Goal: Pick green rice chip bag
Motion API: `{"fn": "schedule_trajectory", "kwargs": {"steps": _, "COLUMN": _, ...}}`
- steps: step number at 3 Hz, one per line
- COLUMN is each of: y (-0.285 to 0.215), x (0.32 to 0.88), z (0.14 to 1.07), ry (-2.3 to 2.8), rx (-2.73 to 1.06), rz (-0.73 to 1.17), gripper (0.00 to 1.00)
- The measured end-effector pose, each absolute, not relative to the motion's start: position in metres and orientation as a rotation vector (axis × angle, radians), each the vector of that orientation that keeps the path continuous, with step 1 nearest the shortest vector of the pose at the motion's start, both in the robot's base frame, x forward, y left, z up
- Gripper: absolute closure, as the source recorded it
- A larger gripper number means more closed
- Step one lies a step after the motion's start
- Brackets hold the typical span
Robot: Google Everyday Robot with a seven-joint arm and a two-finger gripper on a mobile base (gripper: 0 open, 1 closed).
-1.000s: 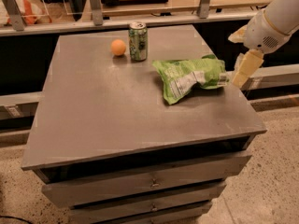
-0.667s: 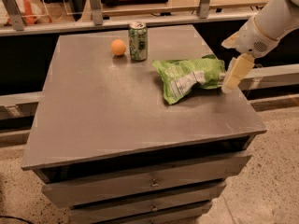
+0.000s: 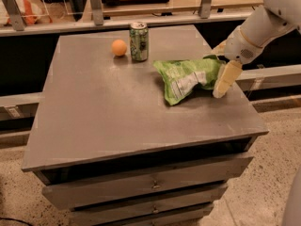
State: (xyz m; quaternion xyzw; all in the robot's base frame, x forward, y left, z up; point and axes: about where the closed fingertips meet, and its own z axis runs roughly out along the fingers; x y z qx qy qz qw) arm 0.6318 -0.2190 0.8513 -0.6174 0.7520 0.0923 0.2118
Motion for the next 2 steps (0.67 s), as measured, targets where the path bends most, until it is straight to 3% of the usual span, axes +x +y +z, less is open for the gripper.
{"fn": "schedule_trajectory", "kwargs": {"steps": 1, "y": -0.204, "x": 0.634, "z": 0.847, "ry": 2.037, "rx": -1.75, "rz": 0.302, "gripper": 0.17}}
{"fn": "schedule_trajectory", "kwargs": {"steps": 2, "y": -0.19, "x": 0.631, "z": 0.845, "ry": 1.992, "rx": -1.786, "rz": 0.326, "gripper": 0.41}}
